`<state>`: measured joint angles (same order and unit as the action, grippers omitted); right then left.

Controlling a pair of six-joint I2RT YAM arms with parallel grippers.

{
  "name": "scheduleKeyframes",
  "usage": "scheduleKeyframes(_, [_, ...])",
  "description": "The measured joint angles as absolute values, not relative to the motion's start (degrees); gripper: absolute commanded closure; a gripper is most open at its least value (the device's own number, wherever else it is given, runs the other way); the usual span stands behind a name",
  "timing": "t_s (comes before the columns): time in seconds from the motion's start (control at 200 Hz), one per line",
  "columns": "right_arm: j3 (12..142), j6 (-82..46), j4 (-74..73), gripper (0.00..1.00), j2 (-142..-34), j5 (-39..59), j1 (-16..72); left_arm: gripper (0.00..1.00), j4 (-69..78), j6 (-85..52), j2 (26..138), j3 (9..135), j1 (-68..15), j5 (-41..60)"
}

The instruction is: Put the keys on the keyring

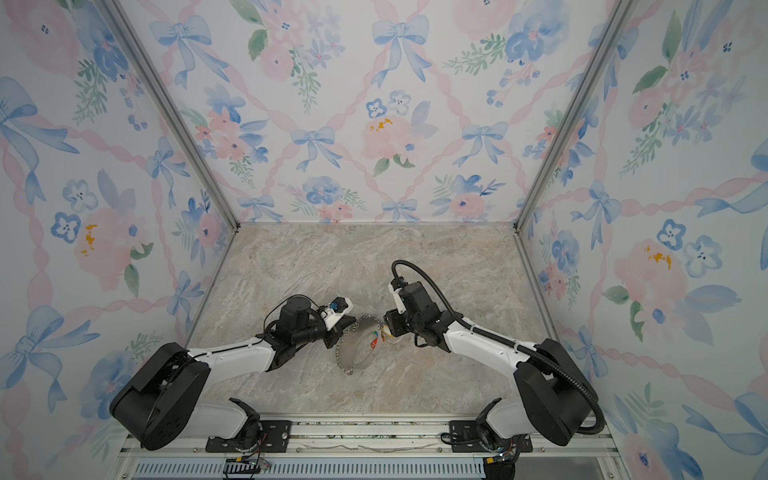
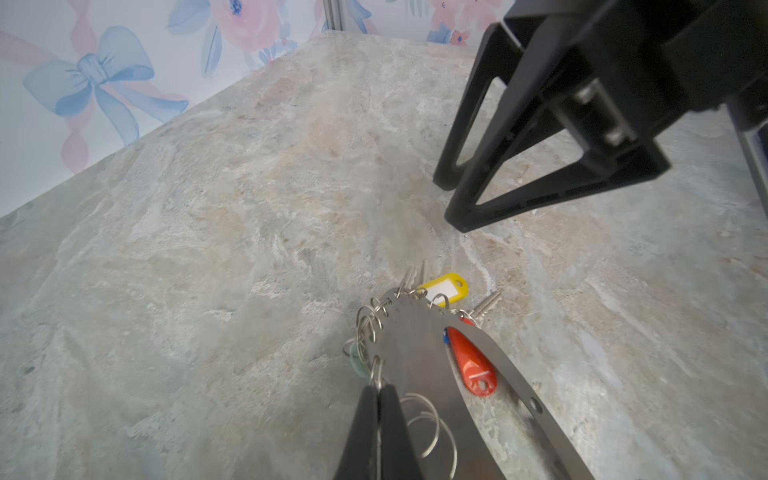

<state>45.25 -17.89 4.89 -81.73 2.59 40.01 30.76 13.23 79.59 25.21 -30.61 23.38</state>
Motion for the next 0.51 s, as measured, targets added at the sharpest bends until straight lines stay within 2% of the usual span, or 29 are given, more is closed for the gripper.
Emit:
scheduleKeyframes(0.35, [46.9,-22.2,7.2,0.51,-86.7,2.3,43.7,1.0,28.2,0.7,84.5,25.4,-30.7,16.8])
scheduleKeyframes(0.505, [48.3,-22.3,8.7,0.49,-87.7,2.3,44.1,0.83,25.0,-5.1,85.2,26.5,-30.7,15.7])
